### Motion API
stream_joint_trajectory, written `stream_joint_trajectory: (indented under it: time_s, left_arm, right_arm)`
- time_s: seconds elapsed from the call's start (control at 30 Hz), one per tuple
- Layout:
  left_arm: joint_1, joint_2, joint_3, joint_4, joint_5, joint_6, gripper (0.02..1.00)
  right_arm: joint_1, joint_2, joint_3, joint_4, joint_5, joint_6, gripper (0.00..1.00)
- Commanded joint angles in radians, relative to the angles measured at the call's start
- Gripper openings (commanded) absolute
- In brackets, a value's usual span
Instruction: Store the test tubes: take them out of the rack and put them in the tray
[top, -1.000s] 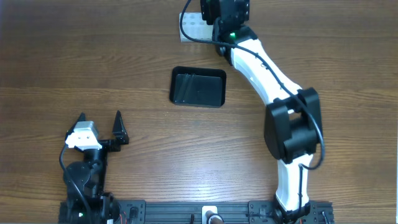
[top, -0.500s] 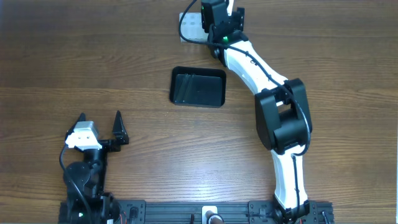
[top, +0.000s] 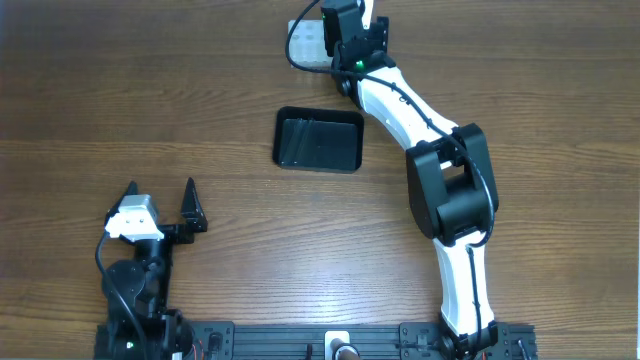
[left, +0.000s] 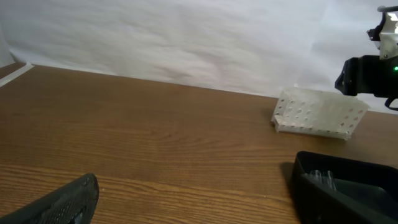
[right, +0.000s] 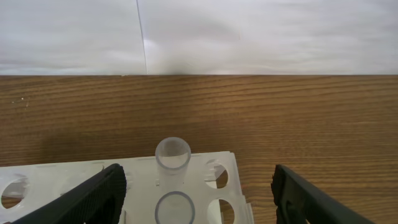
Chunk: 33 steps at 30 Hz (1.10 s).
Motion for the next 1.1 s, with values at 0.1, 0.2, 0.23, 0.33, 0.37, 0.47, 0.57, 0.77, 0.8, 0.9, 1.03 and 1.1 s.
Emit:
stream_joint_trajectory:
  time_s: [0.1,0.2,0.23,0.33,0.37,0.47,0.57,0.77,0.8,0.9,1.03,1.1]
  left_arm:
    - [-0.003,-0.007,-0.005,-0.005,-0.001,0.015,0.998]
    - [-0.003,-0.007,-0.004,-0.005,-0.001,0.015,0.998]
    - [-0.003,-0.007,-0.005,-0.005,-0.001,0.015,0.996]
    - [-0.003,-0.007,-0.004,-0.005,-0.001,0.015,0.996]
    - [-0.003,-0.007,-0.005,-0.005,-0.001,0.015,0.998]
    - [-0.003,-0.007,-0.005,-0.005,-0.001,0.015,0.998]
    - [-0.003,-0.007,-0.005,-0.005,-0.001,0.015,0.998]
    - [-0.003,-0.007,-0.005,-0.005,-0.001,0.015,0.998]
    - [-0.003,-0.007,-0.004,-0.005,-0.001,0.015,0.998]
    - [-0.003,-0.007,-0.005,-0.005,-0.001,0.015,0.998]
    - [-0.003,-0.007,-0.005,-0.005,-0.001,0.015,0.996]
    - [-0.003,-0.007,-0.004,-0.005,-0.001,0.015,0.998]
  right_arm:
    - [0.009,0.036,0.024,0.019,-0.009,0.008,0.746]
    - [0.009,0.042,0.024,0.035,-0.009,0.007,0.744]
    - [0.009,0.043,0.024,0.04,-0.009,0.007,0.746]
    - [0.01,0.048,0.024,0.048,-0.009,0.007,0.746]
    - [0.01,0.05,0.024,0.049,-0.009,0.007,0.746]
    - [0.01,0.053,0.024,0.051,-0.009,0.007,0.741]
    - [0.01,0.054,0.024,0.052,-0.01,0.007,0.68]
    - [0.013,0.054,0.024,0.059,-0.009,0.006,0.509]
    - [0.014,0.054,0.024,0.058,-0.009,0.006,0.494]
    - [0.019,0.054,0.024,0.058,-0.009,0.006,0.404]
    - [0.022,0.054,0.024,0.058,-0.009,0.006,0.286]
    - [0.023,0.054,0.024,0.058,-0.009,0.006,0.233]
